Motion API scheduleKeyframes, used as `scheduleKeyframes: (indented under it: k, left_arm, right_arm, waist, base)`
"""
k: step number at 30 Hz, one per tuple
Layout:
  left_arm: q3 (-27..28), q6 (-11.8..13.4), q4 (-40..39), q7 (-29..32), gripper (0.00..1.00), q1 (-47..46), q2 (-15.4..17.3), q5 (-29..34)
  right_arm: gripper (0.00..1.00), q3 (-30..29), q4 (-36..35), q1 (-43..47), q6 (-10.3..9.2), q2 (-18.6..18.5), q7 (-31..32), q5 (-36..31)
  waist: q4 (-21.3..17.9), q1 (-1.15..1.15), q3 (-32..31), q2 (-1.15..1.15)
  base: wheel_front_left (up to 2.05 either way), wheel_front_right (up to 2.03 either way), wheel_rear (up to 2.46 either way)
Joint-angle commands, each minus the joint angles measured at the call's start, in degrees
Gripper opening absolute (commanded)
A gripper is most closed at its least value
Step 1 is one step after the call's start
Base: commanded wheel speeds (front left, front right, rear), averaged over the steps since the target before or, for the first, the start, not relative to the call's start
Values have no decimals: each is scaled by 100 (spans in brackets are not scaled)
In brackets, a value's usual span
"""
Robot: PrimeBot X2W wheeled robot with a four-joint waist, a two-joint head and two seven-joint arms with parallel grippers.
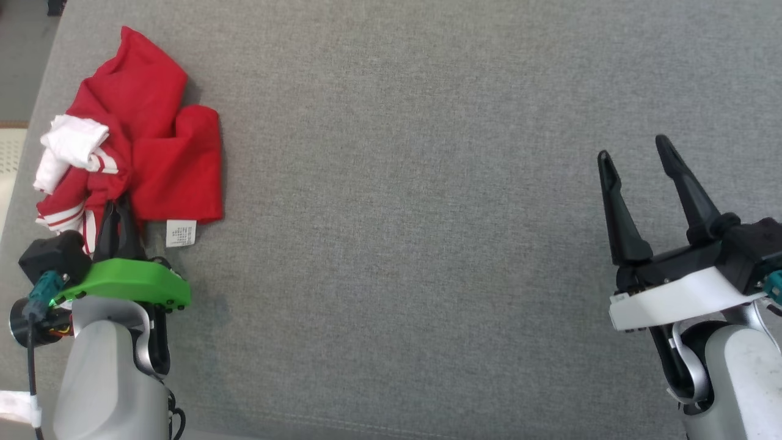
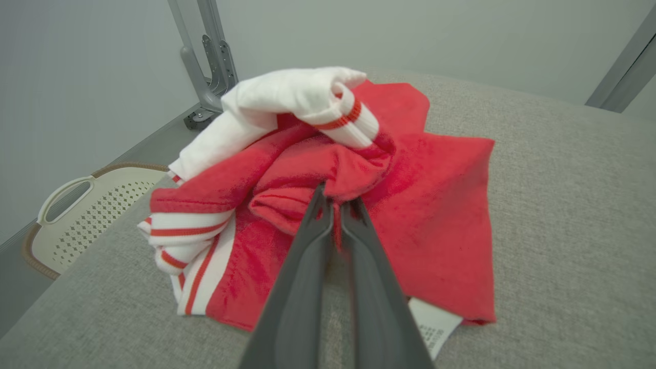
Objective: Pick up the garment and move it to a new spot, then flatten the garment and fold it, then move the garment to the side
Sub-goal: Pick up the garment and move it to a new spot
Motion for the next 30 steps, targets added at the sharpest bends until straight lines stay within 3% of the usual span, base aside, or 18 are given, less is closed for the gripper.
scheduleKeyframes:
  k: [1,8,16,21,30]
  left_arm:
    - [36,38,-216,3,0,229,18,103]
    - [-9,-19,-1345,2,0,991,-43,305]
    - [-649,-128,-2647,123,0,1336,-115,460]
    - [-1700,-260,-2875,438,0,1013,-146,521]
    - [-3606,-313,-2217,719,0,575,-160,383]
  right_arm:
    - [100,14,81,159,-8,34,-61,34]
    - [100,79,289,498,-8,191,-191,102]
    - [100,51,274,623,-8,325,-278,157]
    - [100,24,300,541,-7,421,-364,201]
    - [100,36,486,395,-7,603,-629,316]
  waist:
    - [-218,0,-652,0]
    - [-557,0,-1285,0]
    - [-1176,0,-1308,0]
    - [-1724,0,-1061,0]
    - [-2684,0,-542,0]
  base:
    - [0,0,0]
    - [0,0,0]
    - [0,0,0]
    - [0,0,0]
    - [0,0,0]
